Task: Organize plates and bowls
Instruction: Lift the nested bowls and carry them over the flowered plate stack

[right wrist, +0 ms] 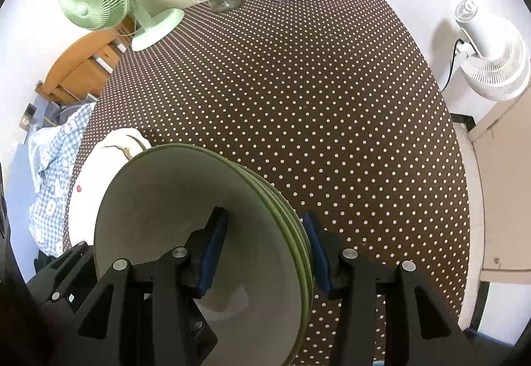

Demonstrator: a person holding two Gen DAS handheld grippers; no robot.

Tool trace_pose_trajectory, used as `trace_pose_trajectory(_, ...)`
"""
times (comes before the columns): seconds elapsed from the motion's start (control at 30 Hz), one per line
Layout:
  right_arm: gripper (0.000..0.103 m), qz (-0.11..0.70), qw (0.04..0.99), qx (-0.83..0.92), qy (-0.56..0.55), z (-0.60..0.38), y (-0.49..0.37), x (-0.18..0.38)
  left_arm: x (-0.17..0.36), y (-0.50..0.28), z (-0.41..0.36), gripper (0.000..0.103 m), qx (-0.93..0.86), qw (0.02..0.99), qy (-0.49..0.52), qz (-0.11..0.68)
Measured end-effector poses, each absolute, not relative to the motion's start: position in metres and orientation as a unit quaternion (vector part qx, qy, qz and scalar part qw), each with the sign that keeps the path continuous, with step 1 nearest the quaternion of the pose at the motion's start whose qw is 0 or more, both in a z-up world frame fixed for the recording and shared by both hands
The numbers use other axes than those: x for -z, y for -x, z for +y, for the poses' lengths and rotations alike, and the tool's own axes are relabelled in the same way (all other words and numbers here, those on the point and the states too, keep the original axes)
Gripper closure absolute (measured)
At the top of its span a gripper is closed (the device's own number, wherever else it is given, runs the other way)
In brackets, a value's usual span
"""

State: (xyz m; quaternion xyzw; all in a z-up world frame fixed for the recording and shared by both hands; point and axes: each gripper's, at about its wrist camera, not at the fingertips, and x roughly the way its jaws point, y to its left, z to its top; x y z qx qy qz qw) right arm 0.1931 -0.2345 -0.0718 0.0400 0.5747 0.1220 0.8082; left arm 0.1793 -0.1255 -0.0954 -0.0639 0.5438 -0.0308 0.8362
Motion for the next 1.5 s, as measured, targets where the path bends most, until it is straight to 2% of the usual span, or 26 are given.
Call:
trace_pose_trajectory(0.63, 0.052, 0.563, 0.815, -0.13, -0.027, -0.2, -0.182, 0.033, 0.066, -0.172, -0.09, 0.051, 0.026, 0.845, 0.071, 0.529)
trace_pose_trajectory(1.07, 0.052, 0.558, 0.821, -0.112, -0.036, -0.132, -0.189, 0.022, 0.057, -0.183, -0.024, 0.051, 0.043, 0.847, 0.062, 0.526)
trace_pose_trajectory(1.5, 0.052, 0.571, 0.814, -0.1, -0.046, -0.059, -0.195, 0.033, 0.072, -0.195, 0.046, 0.051, 0.052, 0.836, 0.062, 0.543)
